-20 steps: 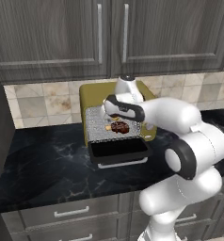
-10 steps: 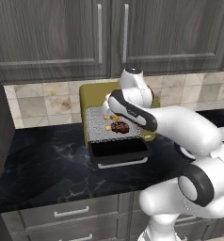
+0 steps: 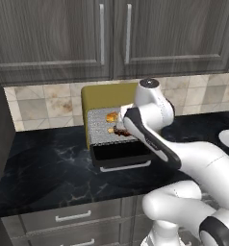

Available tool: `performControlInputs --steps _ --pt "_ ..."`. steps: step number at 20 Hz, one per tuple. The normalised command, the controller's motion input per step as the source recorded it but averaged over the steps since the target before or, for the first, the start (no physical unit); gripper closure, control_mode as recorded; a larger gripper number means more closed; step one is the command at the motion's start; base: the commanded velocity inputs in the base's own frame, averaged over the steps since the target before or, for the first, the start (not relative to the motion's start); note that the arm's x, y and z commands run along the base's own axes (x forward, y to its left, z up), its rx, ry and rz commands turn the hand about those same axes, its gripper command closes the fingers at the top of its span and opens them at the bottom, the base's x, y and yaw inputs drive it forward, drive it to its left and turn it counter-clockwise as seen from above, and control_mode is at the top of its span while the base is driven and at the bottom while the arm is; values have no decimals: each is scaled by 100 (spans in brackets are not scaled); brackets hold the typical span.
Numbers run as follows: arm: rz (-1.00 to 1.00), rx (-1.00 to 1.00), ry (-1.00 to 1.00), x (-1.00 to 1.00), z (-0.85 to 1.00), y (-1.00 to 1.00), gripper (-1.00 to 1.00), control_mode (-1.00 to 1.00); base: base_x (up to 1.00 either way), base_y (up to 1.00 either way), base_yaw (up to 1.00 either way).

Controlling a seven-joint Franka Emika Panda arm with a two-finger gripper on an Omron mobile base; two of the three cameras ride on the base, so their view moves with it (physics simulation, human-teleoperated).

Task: Open the toaster oven door. Place the bread on the top rack in the toaster oven and place the steak on the bottom rack.

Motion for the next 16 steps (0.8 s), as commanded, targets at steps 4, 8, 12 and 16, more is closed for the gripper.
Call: performControlInputs --steps 4,8,12,16 --pt "-31 6 -4 -43 -31 -10 -100 -100 0 0 0" --pt "-16 8 -8 -10 -42 0 -100 -100 0 0 0" --pt "0 2 -10 1 -6 6 -100 -100 0 0 0" --pt "8 0 -6 15 -1 25 -100 -100 0 0 0"
